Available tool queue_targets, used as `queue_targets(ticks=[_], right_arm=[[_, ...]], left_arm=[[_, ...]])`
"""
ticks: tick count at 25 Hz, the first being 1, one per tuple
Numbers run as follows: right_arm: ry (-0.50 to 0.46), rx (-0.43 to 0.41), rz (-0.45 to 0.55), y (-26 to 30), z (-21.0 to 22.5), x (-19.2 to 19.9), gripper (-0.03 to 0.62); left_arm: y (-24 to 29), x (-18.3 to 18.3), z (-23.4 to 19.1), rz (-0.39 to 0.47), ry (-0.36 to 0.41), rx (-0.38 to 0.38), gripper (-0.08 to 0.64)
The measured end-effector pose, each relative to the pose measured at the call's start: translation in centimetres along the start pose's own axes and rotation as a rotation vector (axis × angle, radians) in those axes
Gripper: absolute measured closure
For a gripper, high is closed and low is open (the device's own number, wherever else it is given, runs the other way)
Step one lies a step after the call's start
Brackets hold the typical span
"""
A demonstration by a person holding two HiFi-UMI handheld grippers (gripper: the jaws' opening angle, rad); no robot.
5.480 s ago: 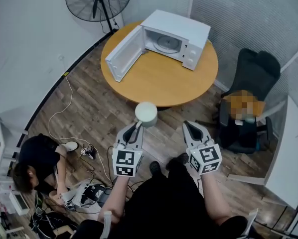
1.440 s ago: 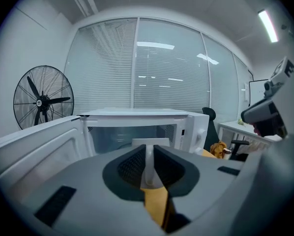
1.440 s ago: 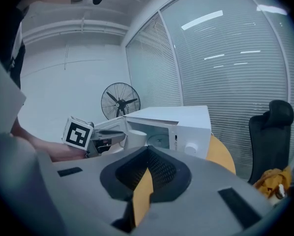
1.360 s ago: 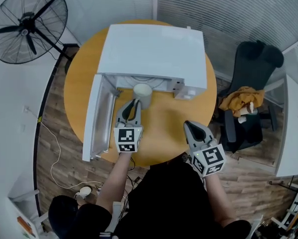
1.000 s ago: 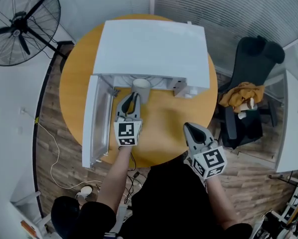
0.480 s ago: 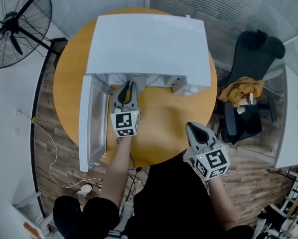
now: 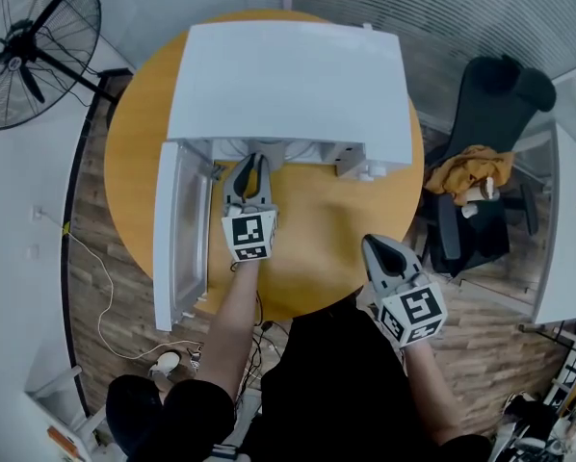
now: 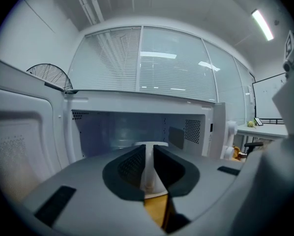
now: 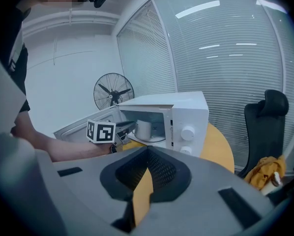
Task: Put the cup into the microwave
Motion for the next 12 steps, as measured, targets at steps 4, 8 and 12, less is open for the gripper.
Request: queue_targets(ticks=[4, 8, 12], right_arm=[[0.004, -0.005, 0.002, 0.1, -0.2, 0.0, 0.583], [0.007, 0.004, 0.002, -0.1, 0.0, -0.1, 0.583], [0.007, 0.013, 0.001, -0.2, 0.2, 0.0, 0.583]], left_arm=[[-0.2, 0.8, 0.0, -0.024, -0.006, -0.010, 0.514], [0.3, 1.1, 0.0, -0.045, 0.002, -0.014, 0.514], [1.5, 1.3, -0.1, -0.057, 0.003, -0.021, 0.514]])
Point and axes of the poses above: the fingertips, and each gripper's own axes: y forward along the fingers, z to its right, x out of its underside, the point moved 2 cm from there along -y, backward along the fingers, and after that the axes turned 10 degrees about z, right-handed, at the moved point
